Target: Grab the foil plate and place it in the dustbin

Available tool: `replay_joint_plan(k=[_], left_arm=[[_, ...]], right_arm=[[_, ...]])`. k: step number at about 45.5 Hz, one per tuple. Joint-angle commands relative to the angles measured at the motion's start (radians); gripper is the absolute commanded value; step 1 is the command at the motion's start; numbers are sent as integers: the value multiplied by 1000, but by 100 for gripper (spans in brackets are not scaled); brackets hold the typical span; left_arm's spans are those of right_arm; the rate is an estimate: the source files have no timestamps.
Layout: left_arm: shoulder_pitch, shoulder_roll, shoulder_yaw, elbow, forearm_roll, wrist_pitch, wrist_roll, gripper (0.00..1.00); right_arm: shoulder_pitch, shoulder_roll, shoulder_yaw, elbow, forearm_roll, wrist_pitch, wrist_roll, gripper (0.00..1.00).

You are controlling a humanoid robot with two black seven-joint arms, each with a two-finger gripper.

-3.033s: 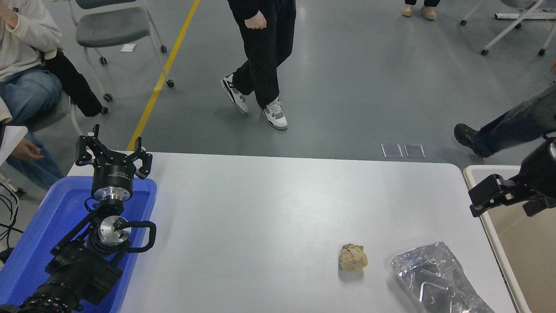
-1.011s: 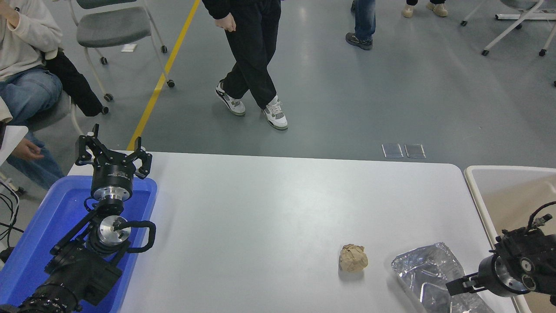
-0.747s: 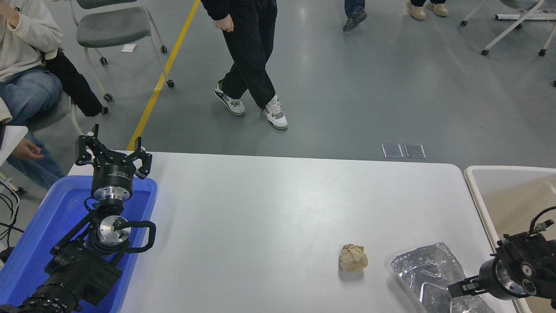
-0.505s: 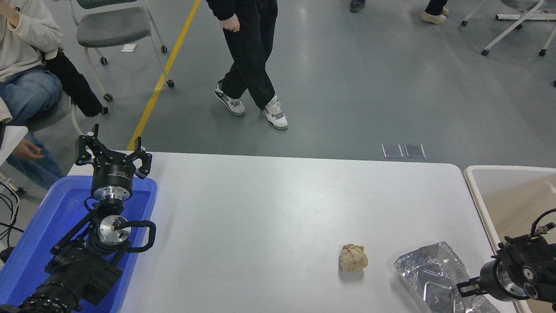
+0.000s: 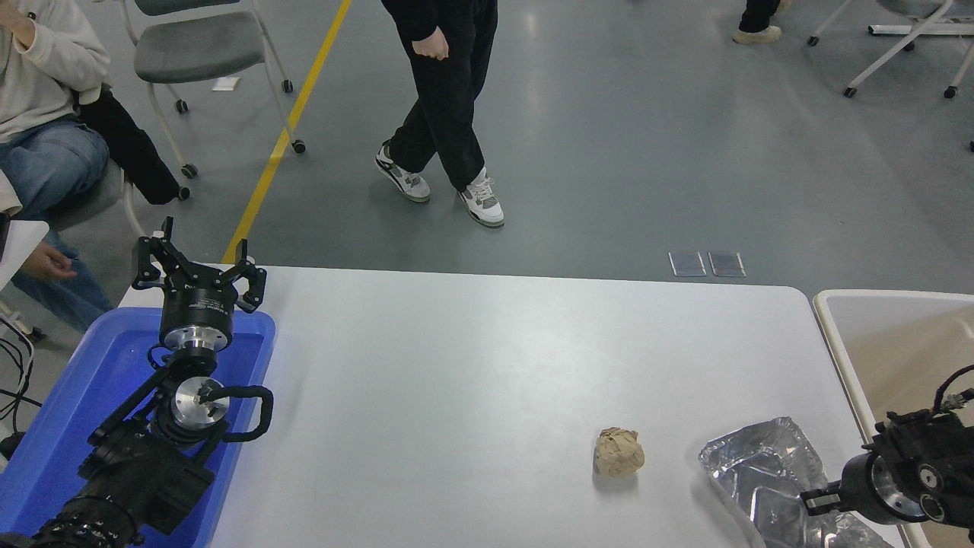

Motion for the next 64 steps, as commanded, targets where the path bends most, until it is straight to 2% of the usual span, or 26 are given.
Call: replay_joint_plan(k=[1,12,22,40,52,64], left_arm=[[1,0,0,-3,0,0,0,99],[0,0,0,0,2,0,0,99],[1,0,0,0,2,0,0,99],[1,0,0,-3,0,-2,0,99],[1,0,0,-3,2,0,0,99],[1,0,0,0,2,-2,0,99]], right_arm=[[156,-132,2,116,6,117,18,0],[406,-285,2,218,18,360,25,0],[639,-371,3,258,18,576,25,0],[1001,-422,3,255,13,576,12,0],[1015,-445,5,235,6,576,8,0],[988,-515,5,104,32,576,-3,0]])
